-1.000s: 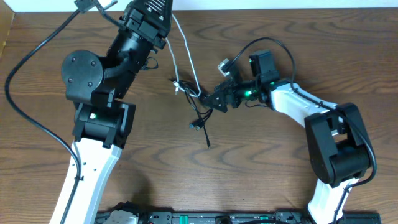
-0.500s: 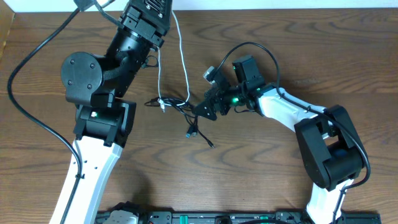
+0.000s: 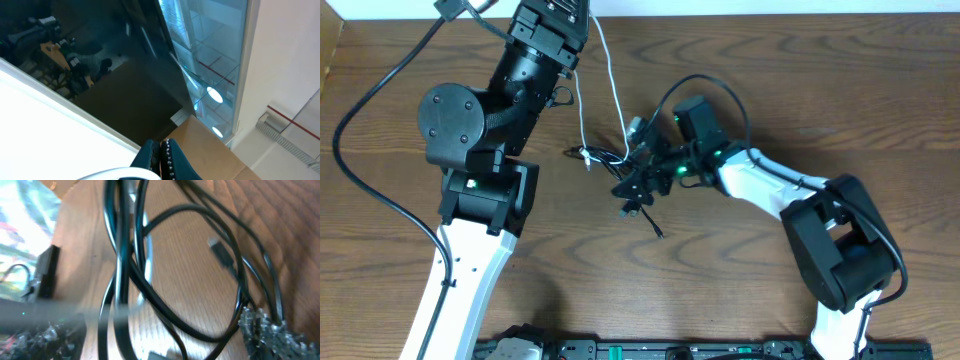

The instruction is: Untangle cables

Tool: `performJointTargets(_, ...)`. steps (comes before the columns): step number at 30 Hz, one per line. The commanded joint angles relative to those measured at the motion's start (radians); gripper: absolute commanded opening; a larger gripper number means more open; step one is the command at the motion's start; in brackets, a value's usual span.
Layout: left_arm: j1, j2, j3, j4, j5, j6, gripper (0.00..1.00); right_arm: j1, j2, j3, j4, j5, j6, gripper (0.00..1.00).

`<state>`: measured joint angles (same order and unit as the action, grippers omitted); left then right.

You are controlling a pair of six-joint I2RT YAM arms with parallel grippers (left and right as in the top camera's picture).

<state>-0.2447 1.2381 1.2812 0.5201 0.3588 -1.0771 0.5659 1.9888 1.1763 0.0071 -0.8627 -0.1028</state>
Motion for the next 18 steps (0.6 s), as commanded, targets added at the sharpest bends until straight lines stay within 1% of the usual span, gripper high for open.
performJointTargets(1,0.001,-0.008,0.015,0.014,-0.013,-0.021,0.07,0.050,-0.006,0.002,0.029,0.133,-0.017,0.90)
performJointTargets(2,0.001,-0.008,0.015,0.014,-0.013,-0.021,0.08,0.063,-0.006,0.002,0.041,0.169,-0.017,0.88)
performJointTargets(3,0.004,-0.008,0.015,0.014,-0.013,-0.021,0.07,0.077,-0.006,0.002,0.055,0.215,-0.011,0.80)
performJointTargets(4,0.007,-0.009,0.015,0.014,-0.013,-0.021,0.08,0.086,-0.006,0.002,0.060,0.249,-0.003,0.66)
performJointTargets(5,0.013,-0.010,0.015,0.014,-0.013,-0.021,0.07,0.095,-0.006,0.002,0.062,0.292,0.005,0.46)
performJointTargets(6,0.020,-0.012,0.015,0.014,-0.013,-0.021,0.08,0.100,-0.006,0.002,0.061,0.322,0.005,0.32)
performJointTargets(7,0.028,-0.014,0.015,0.014,-0.013,-0.021,0.07,0.103,-0.006,0.002,0.055,0.351,0.005,0.15)
performJointTargets(8,0.038,-0.017,0.015,0.013,-0.013,-0.021,0.08,0.103,-0.006,0.002,0.049,0.376,0.005,0.04)
performJointTargets(9,0.050,-0.019,0.015,0.013,-0.013,-0.021,0.07,0.103,-0.006,0.002,0.041,0.398,0.005,0.01)
performJointTargets(13,0.113,-0.024,0.015,0.013,-0.012,-0.021,0.07,0.076,-0.006,0.002,0.013,0.451,0.020,0.01)
performJointTargets(18,0.182,-0.030,0.015,0.013,-0.008,-0.021,0.07,0.011,-0.006,0.002,-0.018,0.453,0.057,0.01)
